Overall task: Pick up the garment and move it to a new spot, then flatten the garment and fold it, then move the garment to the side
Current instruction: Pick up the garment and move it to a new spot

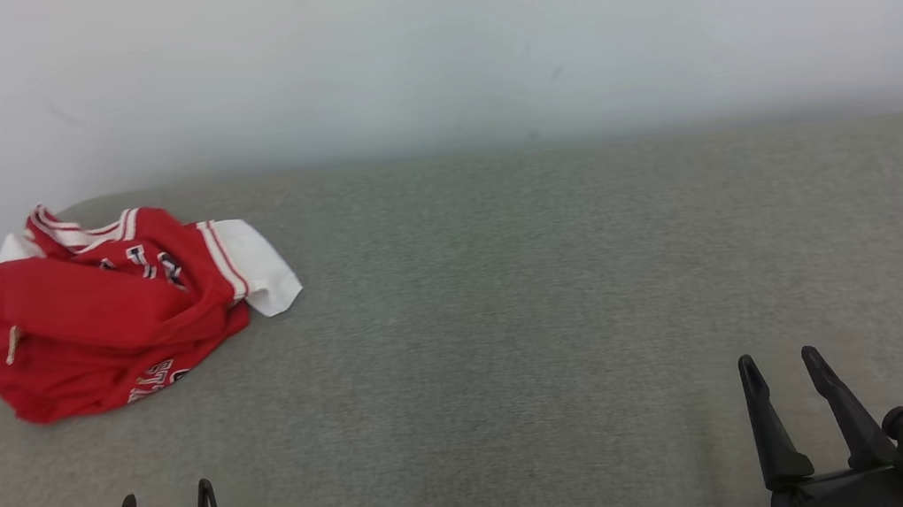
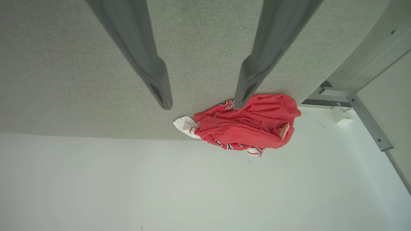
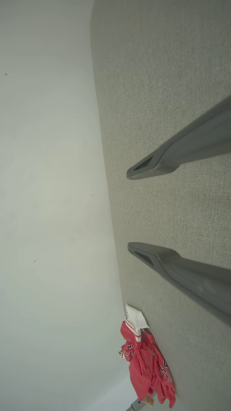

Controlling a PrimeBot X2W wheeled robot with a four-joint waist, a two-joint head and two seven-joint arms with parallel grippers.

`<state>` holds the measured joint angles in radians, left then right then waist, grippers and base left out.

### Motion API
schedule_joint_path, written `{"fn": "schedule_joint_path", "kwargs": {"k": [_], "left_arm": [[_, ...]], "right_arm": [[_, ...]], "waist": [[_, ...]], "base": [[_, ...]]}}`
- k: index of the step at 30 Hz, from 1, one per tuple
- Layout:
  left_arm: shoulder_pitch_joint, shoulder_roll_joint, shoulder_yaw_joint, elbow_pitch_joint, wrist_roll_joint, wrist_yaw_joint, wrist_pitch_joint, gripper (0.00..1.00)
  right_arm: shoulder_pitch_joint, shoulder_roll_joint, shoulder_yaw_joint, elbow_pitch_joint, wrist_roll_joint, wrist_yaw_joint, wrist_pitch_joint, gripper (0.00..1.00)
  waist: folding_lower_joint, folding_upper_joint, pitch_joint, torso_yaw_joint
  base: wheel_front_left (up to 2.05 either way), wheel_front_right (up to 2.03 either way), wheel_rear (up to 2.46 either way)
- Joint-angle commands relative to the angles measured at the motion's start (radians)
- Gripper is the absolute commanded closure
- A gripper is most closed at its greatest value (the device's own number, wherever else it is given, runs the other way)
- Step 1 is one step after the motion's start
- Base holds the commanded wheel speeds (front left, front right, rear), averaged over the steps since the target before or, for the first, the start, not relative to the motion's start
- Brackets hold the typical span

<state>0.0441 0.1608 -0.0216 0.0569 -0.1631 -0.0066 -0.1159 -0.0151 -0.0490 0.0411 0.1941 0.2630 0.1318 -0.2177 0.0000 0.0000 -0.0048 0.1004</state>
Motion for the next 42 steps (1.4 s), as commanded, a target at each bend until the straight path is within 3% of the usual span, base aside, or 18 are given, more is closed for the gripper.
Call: {"fn": "schedule_joint_path", "kwargs": {"k": [1, 22, 33, 42], "left_arm": [[0.0, 0.003, 0.002, 0.001, -0.004, 0.006, -0.002, 0.0], [0.019, 0.013, 0.006, 0.004, -0.026, 0.029, -0.009, 0.0], [0.03, 0.019, 0.014, 0.0, -0.035, 0.051, -0.018, 0.0], [0.034, 0.021, 0.013, 0.002, -0.039, 0.065, -0.021, 0.0]], "right_arm": [[0.01, -0.002, 0.0, 0.002, 0.006, -0.002, -0.004, 0.0], [0.016, -0.002, 0.014, 0.013, 0.005, -0.002, -0.001, 0.0], [0.012, -0.002, 0.025, 0.019, 0.008, -0.002, 0.001, 0.0], [0.009, -0.002, 0.031, 0.023, 0.005, -0.002, 0.002, 0.0]], "waist": [[0.0, 0.0, -0.004, 0.043], [0.0, 0.0, -0.012, 0.298], [0.0, 0.0, -0.015, 0.355], [0.0, 0.0, -0.016, 0.355]], "base": [[0.0, 0.0, 0.0], [0.0, 0.0, 0.0], [0.0, 0.0, 0.0], [0.0, 0.0, 0.0]]}}
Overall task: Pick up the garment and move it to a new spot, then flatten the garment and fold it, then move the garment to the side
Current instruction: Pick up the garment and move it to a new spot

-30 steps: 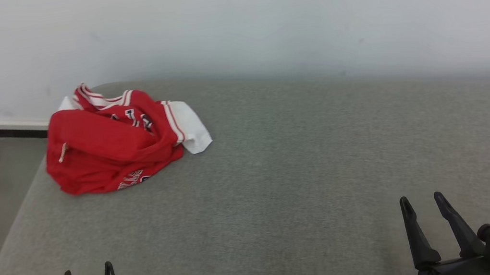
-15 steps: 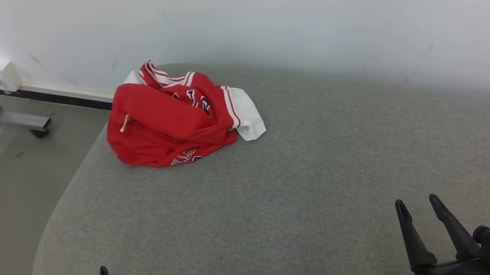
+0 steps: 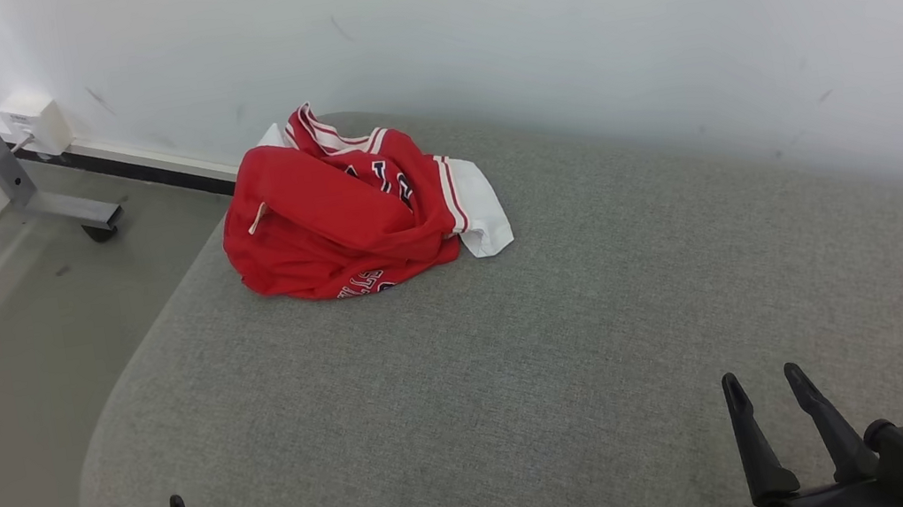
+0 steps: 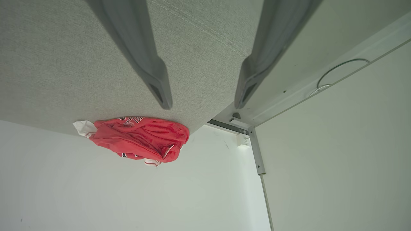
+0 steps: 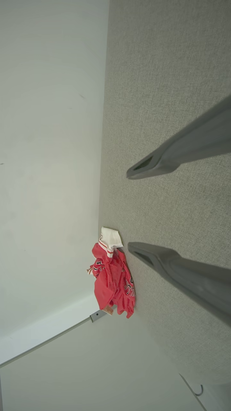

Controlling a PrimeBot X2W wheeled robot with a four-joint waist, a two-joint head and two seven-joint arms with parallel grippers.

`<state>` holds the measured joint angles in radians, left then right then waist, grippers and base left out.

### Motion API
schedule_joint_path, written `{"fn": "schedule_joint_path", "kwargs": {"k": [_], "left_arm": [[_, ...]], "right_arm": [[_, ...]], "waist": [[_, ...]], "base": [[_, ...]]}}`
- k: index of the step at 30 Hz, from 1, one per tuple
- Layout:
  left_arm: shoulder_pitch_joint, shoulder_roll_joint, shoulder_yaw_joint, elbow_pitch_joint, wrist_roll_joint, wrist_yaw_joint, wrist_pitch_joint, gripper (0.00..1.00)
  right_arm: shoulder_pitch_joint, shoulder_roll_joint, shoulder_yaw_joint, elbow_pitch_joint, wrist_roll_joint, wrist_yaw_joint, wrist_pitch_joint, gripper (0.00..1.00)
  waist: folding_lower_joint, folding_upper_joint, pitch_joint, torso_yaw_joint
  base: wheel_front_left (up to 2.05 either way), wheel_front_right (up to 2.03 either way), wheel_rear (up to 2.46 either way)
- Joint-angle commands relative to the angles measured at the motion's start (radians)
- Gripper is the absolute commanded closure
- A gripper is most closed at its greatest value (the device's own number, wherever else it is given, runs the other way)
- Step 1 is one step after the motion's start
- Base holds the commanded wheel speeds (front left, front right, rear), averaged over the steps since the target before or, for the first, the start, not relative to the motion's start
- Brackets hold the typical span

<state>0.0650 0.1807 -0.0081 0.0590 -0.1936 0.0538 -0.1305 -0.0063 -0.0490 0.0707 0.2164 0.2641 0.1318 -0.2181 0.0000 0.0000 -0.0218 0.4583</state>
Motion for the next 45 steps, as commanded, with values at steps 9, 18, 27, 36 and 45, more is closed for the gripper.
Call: {"fn": "schedule_joint_path", "kwargs": {"k": [9, 18, 27, 36, 45], "left_arm": [[-0.06, 0.01, 0.007, 0.003, -0.025, -0.001, -0.013, 0.0], [-0.315, 0.084, 0.042, 0.039, -0.074, -0.055, 0.004, 0.0], [-0.642, 0.169, 0.056, 0.092, -0.085, -0.091, 0.036, 0.0], [-0.88, 0.249, 0.038, 0.218, -0.083, -0.121, 0.116, 0.0], [-0.988, 0.314, 0.015, 0.372, -0.081, -0.141, 0.21, 0.0]], "right_arm": [[-0.023, -0.002, 0.01, -0.002, -0.013, -0.002, 0.007, 0.0], [-0.076, -0.002, -0.004, -0.026, -0.06, -0.002, 0.026, 0.0], [-0.146, -0.026, -0.078, -0.078, -0.086, -0.002, 0.026, 0.0], [-0.2, -0.017, -0.096, -0.088, -0.086, -0.002, 0.001, 0.0], [-0.22, -0.011, -0.114, -0.071, -0.08, -0.002, -0.019, 0.0]], "waist": [[0.0, 0.0, 0.033, -0.054], [0.0, 0.0, 0.156, -0.192], [0.0, 0.0, 0.354, -0.335], [0.0, 0.0, 0.47, -0.456], [0.0, 0.0, 0.513, -0.525]], "base": [[0.0, 0.0, 0.0], [0.0, 0.0, 0.0], [0.0, 0.0, 0.0], [0.0, 0.0, 0.0], [0.0, 0.0, 0.0]]}}
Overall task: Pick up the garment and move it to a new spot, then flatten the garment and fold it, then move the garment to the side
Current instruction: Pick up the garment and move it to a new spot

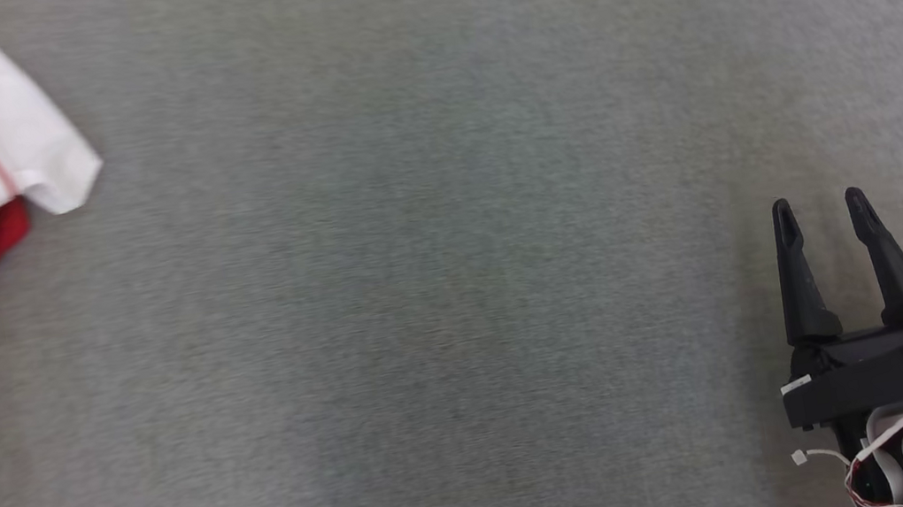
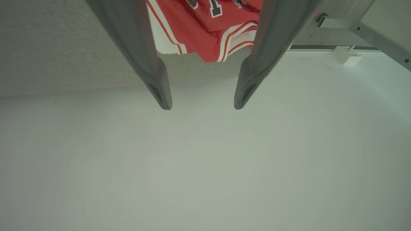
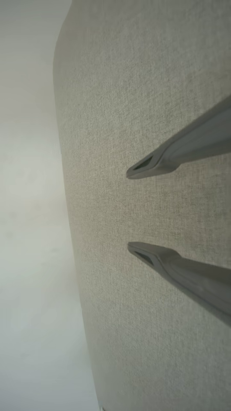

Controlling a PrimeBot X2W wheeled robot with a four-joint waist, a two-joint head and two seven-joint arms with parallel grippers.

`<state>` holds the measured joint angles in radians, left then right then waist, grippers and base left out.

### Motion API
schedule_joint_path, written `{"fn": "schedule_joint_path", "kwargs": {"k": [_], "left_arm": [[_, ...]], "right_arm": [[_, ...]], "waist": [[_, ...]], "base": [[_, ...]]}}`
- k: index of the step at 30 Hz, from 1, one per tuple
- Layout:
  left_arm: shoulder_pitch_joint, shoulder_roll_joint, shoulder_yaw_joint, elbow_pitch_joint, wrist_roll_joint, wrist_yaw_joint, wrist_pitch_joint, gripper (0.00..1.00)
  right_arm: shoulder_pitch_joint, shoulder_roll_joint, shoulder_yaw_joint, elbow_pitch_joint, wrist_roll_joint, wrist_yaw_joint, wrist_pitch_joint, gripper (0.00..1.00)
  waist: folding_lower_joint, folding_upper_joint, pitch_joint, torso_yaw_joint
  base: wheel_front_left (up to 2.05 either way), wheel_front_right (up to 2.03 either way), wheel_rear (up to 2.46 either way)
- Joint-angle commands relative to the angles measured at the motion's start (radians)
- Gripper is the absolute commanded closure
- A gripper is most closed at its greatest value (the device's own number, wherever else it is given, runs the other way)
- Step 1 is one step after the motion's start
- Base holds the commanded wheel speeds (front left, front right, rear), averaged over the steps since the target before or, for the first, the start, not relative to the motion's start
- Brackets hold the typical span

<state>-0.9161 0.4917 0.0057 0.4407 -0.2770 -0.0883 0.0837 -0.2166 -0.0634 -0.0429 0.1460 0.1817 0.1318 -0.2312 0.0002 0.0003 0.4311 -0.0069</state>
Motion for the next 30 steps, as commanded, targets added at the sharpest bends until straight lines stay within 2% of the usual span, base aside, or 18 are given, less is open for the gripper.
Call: {"fn": "schedule_joint_path", "kwargs": {"k": [1, 9, 14, 20, 24, 25, 26, 30], "left_arm": [[-0.014, 0.013, 0.001, 0.015, 0.0, -0.001, 0.009, 0.0], [-0.063, 0.052, -0.006, 0.201, -0.032, -0.014, 0.127, 0.0], [-0.069, 0.054, -0.023, 0.292, -0.058, -0.023, 0.21, 0.0], [-0.059, 0.053, -0.052, 0.399, -0.064, -0.023, 0.362, 0.0], [-0.046, 0.04, -0.062, 0.424, -0.077, -0.024, 0.402, 0.0], [-0.044, 0.044, -0.065, 0.427, -0.074, -0.024, 0.404, 0.26], [-0.043, 0.048, -0.066, 0.427, -0.072, -0.018, 0.397, 1.0], [-0.047, 0.067, -0.069, 0.406, -0.054, -0.006, 0.335, 1.0]], "right_arm": [[-0.011, 0.005, 0.001, 0.002, 0.0, -0.002, -0.007, 0.0], [-0.024, 0.007, -0.002, 0.01, 0.004, -0.002, -0.014, 0.0], [-0.027, 0.007, -0.001, 0.018, 0.006, -0.002, -0.017, 0.0], [-0.037, 0.008, 0.008, 0.024, 0.007, -0.002, -0.016, 0.0], [-0.036, 0.009, 0.012, 0.028, 0.009, -0.002, -0.016, 0.0], [-0.035, 0.009, 0.012, 0.029, 0.009, -0.002, -0.016, 0.0], [-0.035, 0.009, 0.012, 0.03, 0.009, -0.002, -0.016, 0.0], [-0.034, 0.01, 0.009, 0.036, 0.011, -0.002, -0.016, 0.0]], "waist": [[-0.0002, -0.0003, 0.063, -0.066], [-0.0002, -0.0003, 0.075, -0.092], [-0.0002, -0.0003, 0.068, -0.1], [-0.0002, -0.0003, 0.061, -0.114], [-0.0002, -0.0003, 0.052, -0.122], [-0.0002, -0.0003, 0.049, -0.123], [-0.0002, -0.0003, 0.046, -0.125], [-0.0002, -0.0003, 0.028, -0.124]], "base": [[0.0, 0.0, 0.0], [0.0, 0.0, 0.0], [0.0, 0.0, 0.0], [0.0, 0.0, 0.0], [0.0, 0.0, 0.0], [0.0, 0.0, 0.0], [0.0, 0.0, 0.0], [0.0, 0.0, 0.0]]}}
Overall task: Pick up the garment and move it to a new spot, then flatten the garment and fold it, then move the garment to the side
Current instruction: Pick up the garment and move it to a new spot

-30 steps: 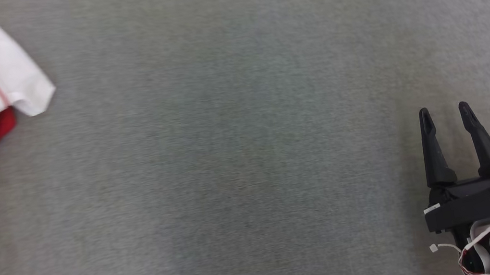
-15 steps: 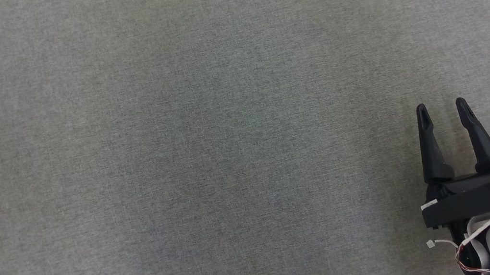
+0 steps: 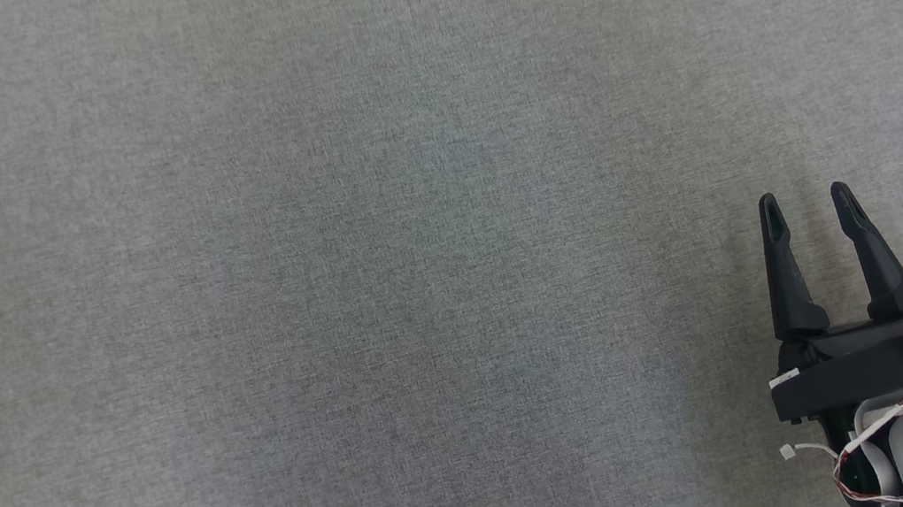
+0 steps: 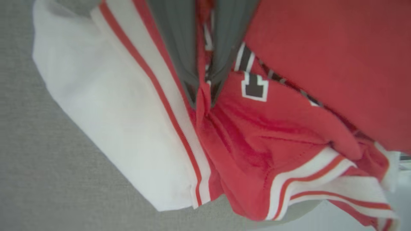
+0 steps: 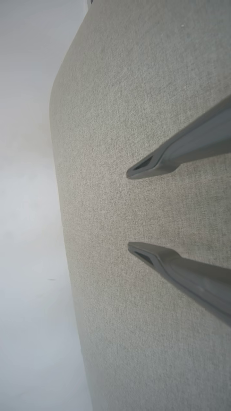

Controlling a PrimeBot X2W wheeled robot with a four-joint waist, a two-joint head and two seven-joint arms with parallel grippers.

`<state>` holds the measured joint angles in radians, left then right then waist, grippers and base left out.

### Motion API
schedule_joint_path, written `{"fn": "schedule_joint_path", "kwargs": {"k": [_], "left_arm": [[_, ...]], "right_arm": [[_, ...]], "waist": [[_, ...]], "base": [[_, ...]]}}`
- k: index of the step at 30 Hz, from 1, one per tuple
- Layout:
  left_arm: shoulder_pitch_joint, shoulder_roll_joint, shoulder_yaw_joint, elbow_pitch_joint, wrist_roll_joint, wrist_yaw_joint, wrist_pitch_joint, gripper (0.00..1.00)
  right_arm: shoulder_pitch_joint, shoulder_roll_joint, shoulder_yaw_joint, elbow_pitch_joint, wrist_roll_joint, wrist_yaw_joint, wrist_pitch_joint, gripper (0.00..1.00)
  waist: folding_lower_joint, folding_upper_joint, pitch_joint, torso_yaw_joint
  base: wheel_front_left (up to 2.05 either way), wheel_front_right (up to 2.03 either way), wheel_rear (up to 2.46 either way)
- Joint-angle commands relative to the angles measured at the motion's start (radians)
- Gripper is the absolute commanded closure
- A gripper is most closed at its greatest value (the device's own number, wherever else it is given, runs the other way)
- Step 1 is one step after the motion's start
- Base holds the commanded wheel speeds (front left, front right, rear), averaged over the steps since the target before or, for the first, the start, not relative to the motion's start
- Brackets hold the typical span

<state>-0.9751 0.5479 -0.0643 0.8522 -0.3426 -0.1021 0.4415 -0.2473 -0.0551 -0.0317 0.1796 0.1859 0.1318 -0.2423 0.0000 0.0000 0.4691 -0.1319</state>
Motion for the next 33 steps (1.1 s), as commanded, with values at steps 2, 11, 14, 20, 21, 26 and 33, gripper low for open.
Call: {"fn": "schedule_joint_path", "kwargs": {"k": [2, 11, 14, 20, 21, 26, 33], "left_arm": [[0.004, 0.007, 0.005, -0.022, 0.007, 0.009, -0.08, 1.0], [-0.075, 0.007, -0.014, -0.153, 0.048, 0.008, -0.4, 1.0], [-0.099, -0.002, -0.029, -0.196, 0.054, 0.005, -0.429, 1.0], [-0.171, -0.045, -0.101, -0.365, 0.051, -0.014, -0.428, 1.0], [-0.186, -0.058, -0.113, -0.397, 0.042, -0.018, -0.418, 1.0], [-0.249, -0.148, -0.193, -0.543, -0.001, -0.024, -0.358, 1.0], [-0.298, -0.276, -0.311, -0.646, -0.05, -0.029, -0.296, 1.0]], "right_arm": [[0.0, 0.002, -0.004, 0.005, 0.006, -0.002, -0.006, 0.0], [0.028, 0.003, -0.002, 0.014, 0.002, -0.002, -0.013, 0.0], [0.03, 0.004, -0.002, 0.02, 0.008, -0.002, -0.015, 0.0], [0.046, 0.005, 0.005, 0.043, 0.033, -0.002, -0.021, 0.0], [0.047, 0.005, 0.007, 0.046, 0.042, -0.002, -0.022, 0.0], [0.048, 0.005, 0.03, 0.047, 0.095, -0.002, -0.024, 0.0], [0.057, 0.005, 0.062, 0.047, 0.169, -0.002, -0.024, 0.0]], "waist": [[0.0, 0.0, -0.024, 0.006], [0.0, 0.0, -0.115, 0.048], [0.0, 0.0, -0.133, 0.054], [0.0, 0.0, -0.179, 0.049], [0.0, 0.0, -0.184, 0.046], [0.0, 0.0, -0.205, 0.013], [0.0, 0.0, -0.228, -0.089]], "base": [[0.0, 0.0, 0.0], [0.0, 0.0, 0.0], [0.0, 0.0, 0.0], [0.0, 0.0, 0.0], [0.0, 0.0, 0.0], [0.0, 0.0, 0.0], [0.0, 0.0, 0.0]]}}
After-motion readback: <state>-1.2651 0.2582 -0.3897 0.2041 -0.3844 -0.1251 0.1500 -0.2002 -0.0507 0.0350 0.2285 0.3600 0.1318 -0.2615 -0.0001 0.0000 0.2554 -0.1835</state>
